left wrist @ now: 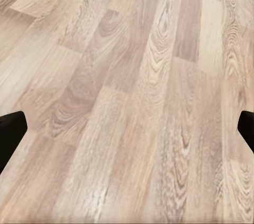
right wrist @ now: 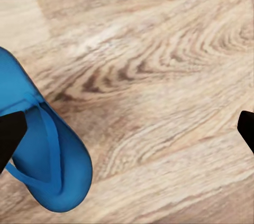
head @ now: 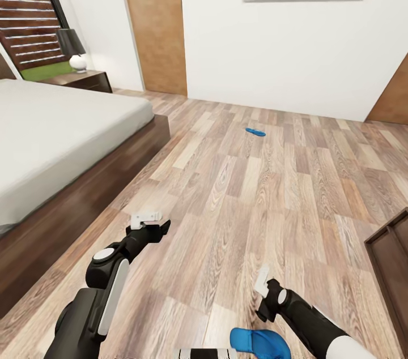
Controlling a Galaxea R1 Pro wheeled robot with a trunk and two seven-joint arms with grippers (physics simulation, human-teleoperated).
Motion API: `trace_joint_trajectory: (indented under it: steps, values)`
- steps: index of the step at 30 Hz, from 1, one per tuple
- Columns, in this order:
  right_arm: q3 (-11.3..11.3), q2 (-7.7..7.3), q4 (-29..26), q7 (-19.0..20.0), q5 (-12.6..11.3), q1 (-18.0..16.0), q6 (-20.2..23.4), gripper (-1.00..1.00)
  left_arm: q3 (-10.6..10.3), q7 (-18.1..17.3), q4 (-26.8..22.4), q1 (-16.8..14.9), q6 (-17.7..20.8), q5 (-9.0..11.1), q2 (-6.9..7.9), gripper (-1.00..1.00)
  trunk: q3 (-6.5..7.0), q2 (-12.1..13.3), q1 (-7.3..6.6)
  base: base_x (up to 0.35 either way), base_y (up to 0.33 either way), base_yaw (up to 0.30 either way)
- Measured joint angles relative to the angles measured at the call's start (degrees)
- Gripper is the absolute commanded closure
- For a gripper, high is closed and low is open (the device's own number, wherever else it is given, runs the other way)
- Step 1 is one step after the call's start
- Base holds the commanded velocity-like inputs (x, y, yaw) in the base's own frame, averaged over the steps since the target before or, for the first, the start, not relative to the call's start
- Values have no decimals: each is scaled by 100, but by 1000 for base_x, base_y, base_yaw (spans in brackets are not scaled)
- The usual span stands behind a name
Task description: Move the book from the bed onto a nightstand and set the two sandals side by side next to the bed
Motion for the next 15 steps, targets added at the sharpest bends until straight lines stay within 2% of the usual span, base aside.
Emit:
trace_joint_trajectory:
  steps: [4,9,15]
  values:
    - [-34,-7,-8,17,34,0,-28,-100,6,-5,0,0,0,0,3,-100,-89,-5,11,-35,0,0]
    - [-51,-4,-10,14,45,0,-44,-100,8,-10,-1,0,-1,1,4,-100,-200,-12,26,-246,0,0]
    - [-56,-6,-11,6,46,0,-41,-100,9,-11,-8,0,-1,1,4,-100,-333,-20,39,-88,0,0]
